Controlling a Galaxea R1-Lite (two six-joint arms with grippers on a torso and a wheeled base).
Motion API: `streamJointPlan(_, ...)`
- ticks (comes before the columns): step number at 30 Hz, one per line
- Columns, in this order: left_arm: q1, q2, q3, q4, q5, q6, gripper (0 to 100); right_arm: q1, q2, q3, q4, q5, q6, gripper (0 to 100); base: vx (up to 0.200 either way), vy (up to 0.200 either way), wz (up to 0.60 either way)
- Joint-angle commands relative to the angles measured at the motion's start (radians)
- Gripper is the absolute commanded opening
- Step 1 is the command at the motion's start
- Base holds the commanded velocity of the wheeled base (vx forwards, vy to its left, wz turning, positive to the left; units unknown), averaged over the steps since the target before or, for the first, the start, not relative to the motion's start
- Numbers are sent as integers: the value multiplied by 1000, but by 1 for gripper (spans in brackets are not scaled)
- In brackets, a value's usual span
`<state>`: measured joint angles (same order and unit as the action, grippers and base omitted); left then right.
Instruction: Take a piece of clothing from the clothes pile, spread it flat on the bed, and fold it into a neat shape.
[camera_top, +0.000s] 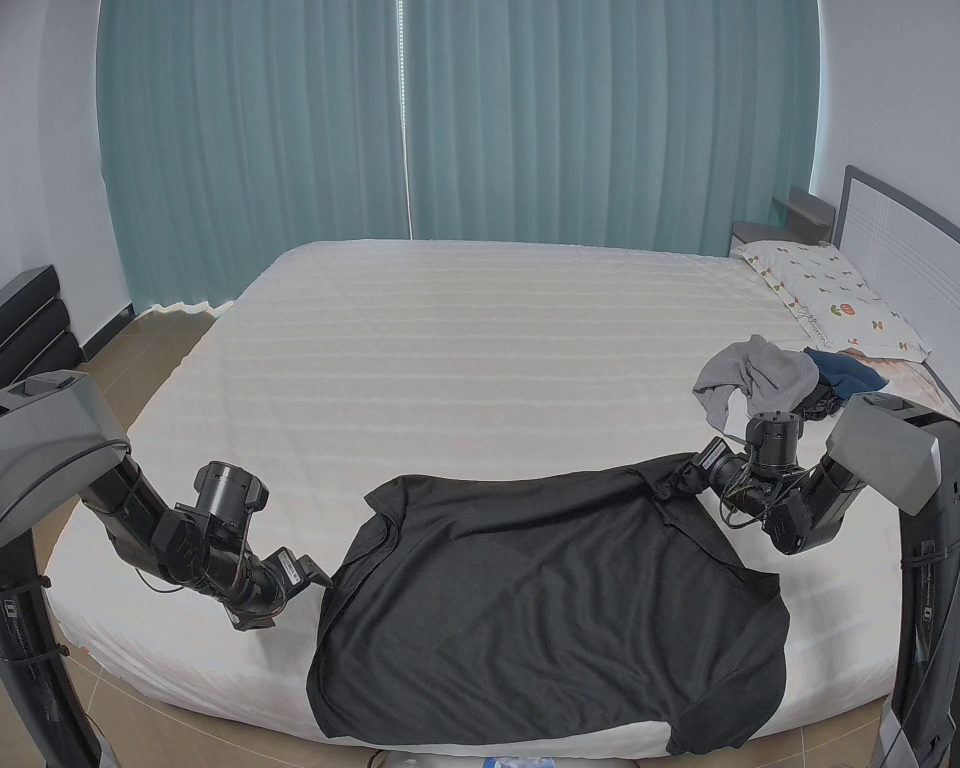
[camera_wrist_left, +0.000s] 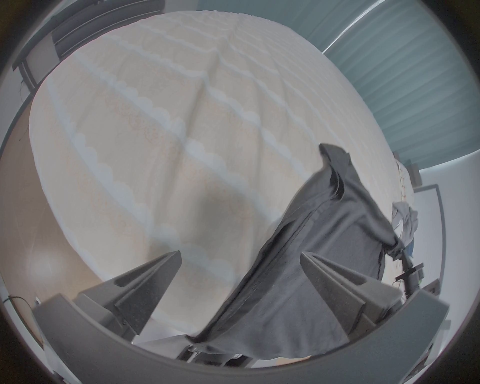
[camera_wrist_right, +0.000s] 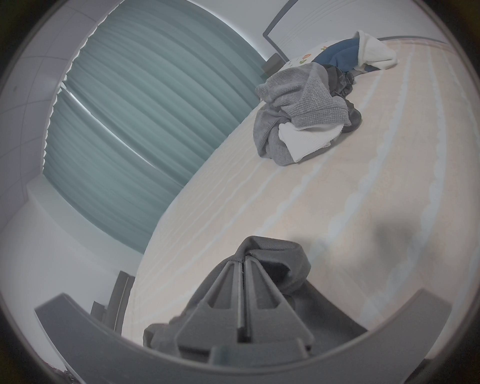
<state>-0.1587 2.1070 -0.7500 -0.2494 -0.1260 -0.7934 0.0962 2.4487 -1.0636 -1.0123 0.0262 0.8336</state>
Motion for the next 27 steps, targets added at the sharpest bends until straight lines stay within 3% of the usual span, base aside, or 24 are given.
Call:
streamJointPlan(1,1,7,-58,-7,6,-47,100,-3,96,-50,-48,-2,13,0,0,0,0)
streamJointPlan(10,-28,82,-149,-102,71,-90,100,10,131,-29,-261,-6,19,0,0,0,0)
streamJointPlan(17,-76,169,-209,-214,97,-87,100,13,154,-33,-321,-6,19,0,0,0,0)
streamJointPlan(21,-102,240,-335,-231,106,-90,100,13,174,-42,-325,-2,21,0,0,0,0)
streamJointPlan(22,-102,249,-351,-229,108,-93,100,14,176,-41,-325,0,22,100,0,0,0)
streamJointPlan(27,-113,318,-470,-226,127,-95,100,20,176,-19,-365,3,33,100,0,0,0)
